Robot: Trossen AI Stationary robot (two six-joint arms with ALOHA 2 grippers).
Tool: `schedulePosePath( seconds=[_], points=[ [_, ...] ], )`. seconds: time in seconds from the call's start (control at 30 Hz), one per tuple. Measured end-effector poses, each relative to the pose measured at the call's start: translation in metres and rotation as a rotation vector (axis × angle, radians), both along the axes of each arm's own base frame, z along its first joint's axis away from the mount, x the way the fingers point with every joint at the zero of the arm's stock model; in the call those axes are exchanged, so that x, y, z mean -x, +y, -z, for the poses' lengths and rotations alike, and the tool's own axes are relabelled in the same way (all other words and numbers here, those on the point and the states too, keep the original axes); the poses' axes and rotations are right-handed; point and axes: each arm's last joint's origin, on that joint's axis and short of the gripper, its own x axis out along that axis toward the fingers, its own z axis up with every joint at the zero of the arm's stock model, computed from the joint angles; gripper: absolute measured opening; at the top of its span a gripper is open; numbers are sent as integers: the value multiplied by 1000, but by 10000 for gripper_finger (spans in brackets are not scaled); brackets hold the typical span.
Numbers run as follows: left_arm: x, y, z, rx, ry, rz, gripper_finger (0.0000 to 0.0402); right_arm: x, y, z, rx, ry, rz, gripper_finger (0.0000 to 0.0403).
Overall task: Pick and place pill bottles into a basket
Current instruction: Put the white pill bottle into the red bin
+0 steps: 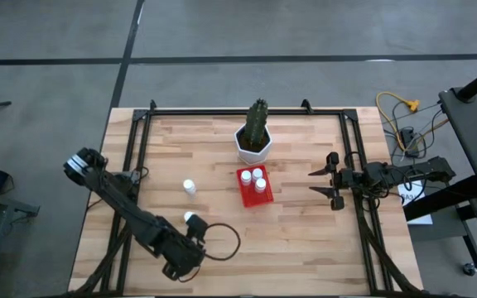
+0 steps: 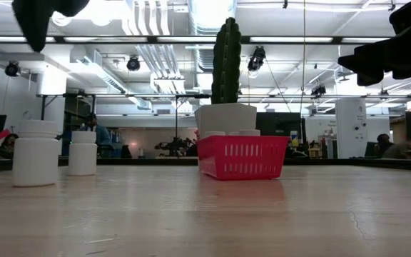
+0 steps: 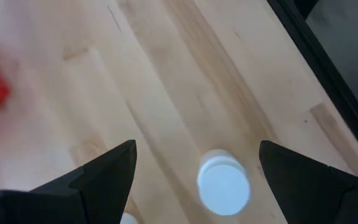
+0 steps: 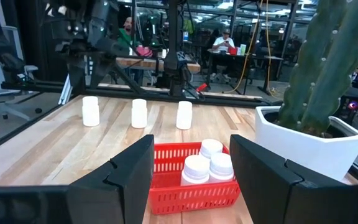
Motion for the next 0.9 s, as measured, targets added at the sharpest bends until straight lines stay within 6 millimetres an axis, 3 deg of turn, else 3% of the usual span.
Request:
schedulePosePath(
  seconds=[0.4,0.9],
  points=[
    [8,-11,5,69,47,-53,320,0,0,0,-14,1,-1,201],
    [10,-9,14,65,64,-105,320,0,0,0,-18,1,-1,201]
  ],
)
